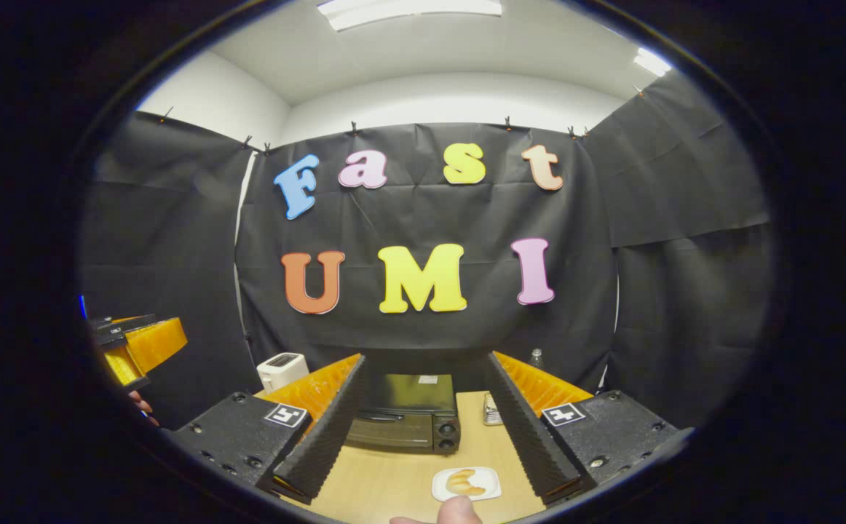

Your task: Open the electric oven with the left hand, put the food in, and close the electric oven.

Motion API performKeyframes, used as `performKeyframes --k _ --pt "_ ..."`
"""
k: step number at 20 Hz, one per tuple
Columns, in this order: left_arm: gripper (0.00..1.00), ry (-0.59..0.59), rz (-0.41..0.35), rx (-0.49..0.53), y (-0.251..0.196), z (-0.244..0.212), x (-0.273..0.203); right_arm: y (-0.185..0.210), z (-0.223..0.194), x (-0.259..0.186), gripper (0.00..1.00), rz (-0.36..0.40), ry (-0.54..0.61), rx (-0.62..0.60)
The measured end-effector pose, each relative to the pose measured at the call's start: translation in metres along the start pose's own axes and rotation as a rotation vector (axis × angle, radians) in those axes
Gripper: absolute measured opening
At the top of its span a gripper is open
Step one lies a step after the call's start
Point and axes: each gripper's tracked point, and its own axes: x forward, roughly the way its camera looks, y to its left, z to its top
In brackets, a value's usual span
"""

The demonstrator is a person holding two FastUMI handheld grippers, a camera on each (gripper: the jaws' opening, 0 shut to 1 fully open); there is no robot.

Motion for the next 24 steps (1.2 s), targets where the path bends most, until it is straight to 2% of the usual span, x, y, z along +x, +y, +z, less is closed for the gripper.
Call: performKeyframes --k 8,13,24 --pt "0.94 -0.025 -0.033 -0.002 -0.012 -0.003 -0.002 -0.019 -0.005 -0.007 1.0 -0.034 0.021 0.017" --pt "0.94 0.01 -0.054 0.01 -0.025 -0.02 -0.005 -0.042 -0.008 -0.017 1.0 -0.076 0.044 -0.02" --pt "0.94 0.085 -0.086 0.0 -0.049 -0.038 0.023 -0.072 -0.021 -0.014 1.0 -0.157 0.064 0.009"
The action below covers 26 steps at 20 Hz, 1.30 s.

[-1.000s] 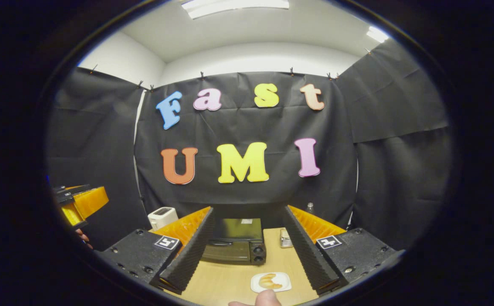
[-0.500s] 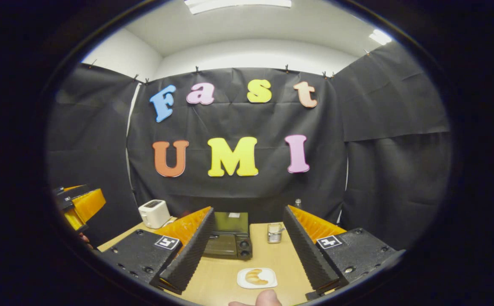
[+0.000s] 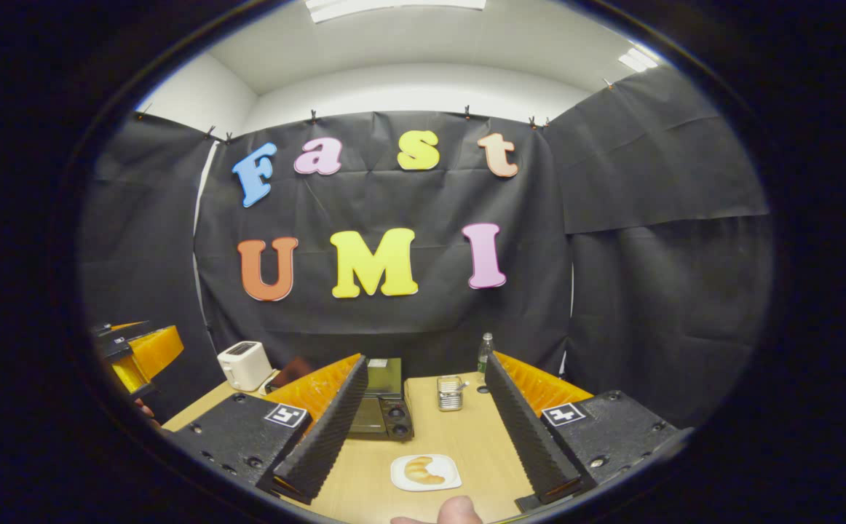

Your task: Open the electric oven with the left hand, put the food in, and close the electric oven.

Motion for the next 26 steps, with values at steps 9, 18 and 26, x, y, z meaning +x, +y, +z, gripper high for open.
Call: performKeyframes --k 9,18,26 --pt "0.94 0.157 0.002 -0.056 -0.013 -0.061 0.063 -0.039 -0.034 0.038 1.0 -0.033 0.074 -0.001" --pt "0.94 0.283 0.0 -0.035 -0.022 -0.134 0.188 -0.097 -0.083 0.085 1.0 -0.047 0.203 0.01" --pt "0.94 0.443 -0.014 -0.056 -0.032 -0.21 0.244 -0.111 -0.101 0.102 1.0 -0.05 0.263 -0.004"
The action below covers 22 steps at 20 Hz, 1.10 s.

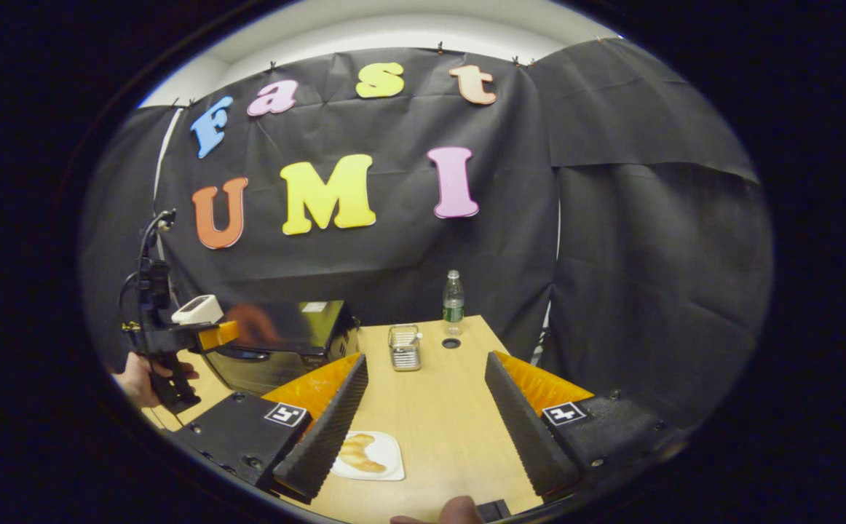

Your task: Open the electric oven with the left hand, put the food in, and close the electric oven.

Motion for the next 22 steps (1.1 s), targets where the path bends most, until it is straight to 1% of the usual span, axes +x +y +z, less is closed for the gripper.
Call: performKeyframes --k 3,4,5,6,7,8,9,14,19,22 --pt "0.95 0.059 0.013 0.007 -0.003 -0.022 0.012 -0.004 -0.007 0.004 1.0 0.006 0.029 -0.006" --pt "0.95 0.063 0.034 0.032 -0.003 -0.029 0.015 -0.006 -0.007 0.005 1.0 0.002 0.034 -0.004" --pt "0.96 0.043 0.035 0.072 -0.006 -0.026 0.012 -0.007 -0.008 0.006 1.0 0.001 0.037 0.001" --pt "0.84 0.061 0.041 0.099 -0.005 -0.03 0.017 -0.006 -0.008 0.007 1.0 0.002 0.04 0.007" --pt "0.97 0.043 0.041 0.102 -0.006 -0.026 0.018 -0.005 -0.01 0.008 1.0 0.004 0.044 0.013" --pt "1.0 0.066 0.041 0.087 -0.004 -0.03 0.016 -0.003 -0.012 0.009 1.0 0.01 0.051 0.016" --pt "0.98 0.065 0.039 0.081 -0.004 -0.029 0.013 -0.001 -0.014 0.01 1.0 0.015 0.056 0.019" --pt "0.99 0.112 0.04 0.069 -0.007 -0.044 0.002 0.008 -0.019 0.007 1.0 0.034 0.067 0.036" --pt "0.98 0.156 0.048 0.074 -0.008 -0.064 -0.027 0.011 -0.028 0.0 1.0 0.041 0.081 0.053" --pt "0.98 0.197 0.044 0.042 -0.009 -0.083 -0.045 0.013 -0.033 -0.005 1.0 0.047 0.093 0.057"
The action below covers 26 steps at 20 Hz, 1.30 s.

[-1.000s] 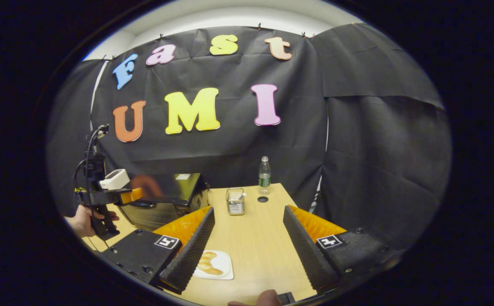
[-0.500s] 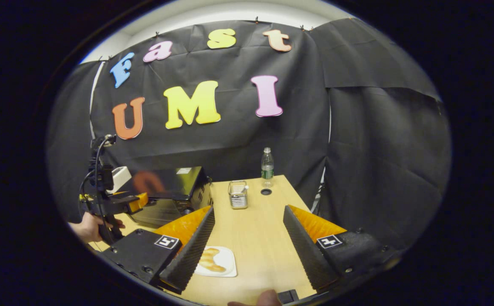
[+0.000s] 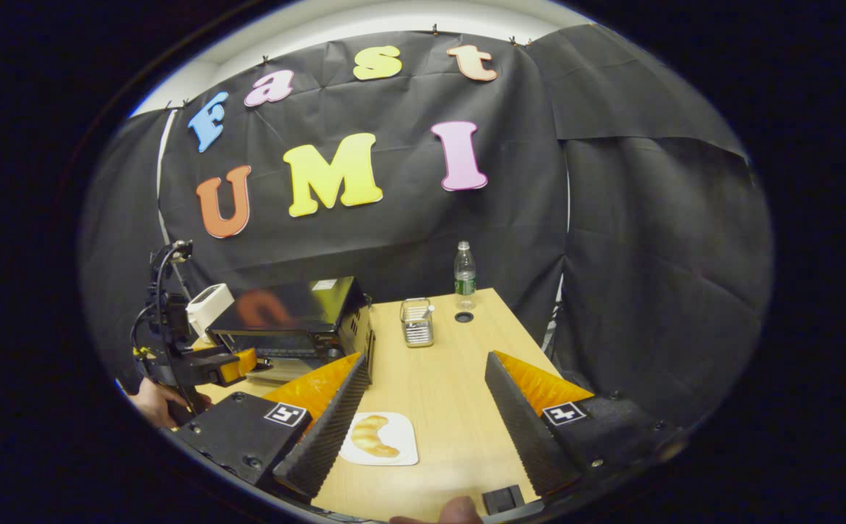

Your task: Open the electric oven with the left hand, put the food in, and close the electric oven.

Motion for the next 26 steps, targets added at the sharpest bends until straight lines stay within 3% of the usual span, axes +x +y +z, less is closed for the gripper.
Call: performKeyframes --k 5,10,12,26 --pt "0.97 0.101 0.006 0.004 0.001 -0.052 -0.016 0.004 -0.014 -0.012 1.0 0.011 0.024 0.007" --pt "1.0 0.283 -0.011 -0.134 0.0 -0.132 -0.02 0.003 -0.031 -0.025 1.0 0.009 0.069 0.008" --pt "0.93 0.326 -0.011 -0.146 0.003 -0.153 -0.015 0.001 -0.036 -0.029 1.0 0.002 0.083 0.004" --pt "0.94 0.391 -0.087 -0.159 0.0 -0.178 -0.001 0.017 -0.053 -0.055 1.0 -0.05 0.139 -0.028"
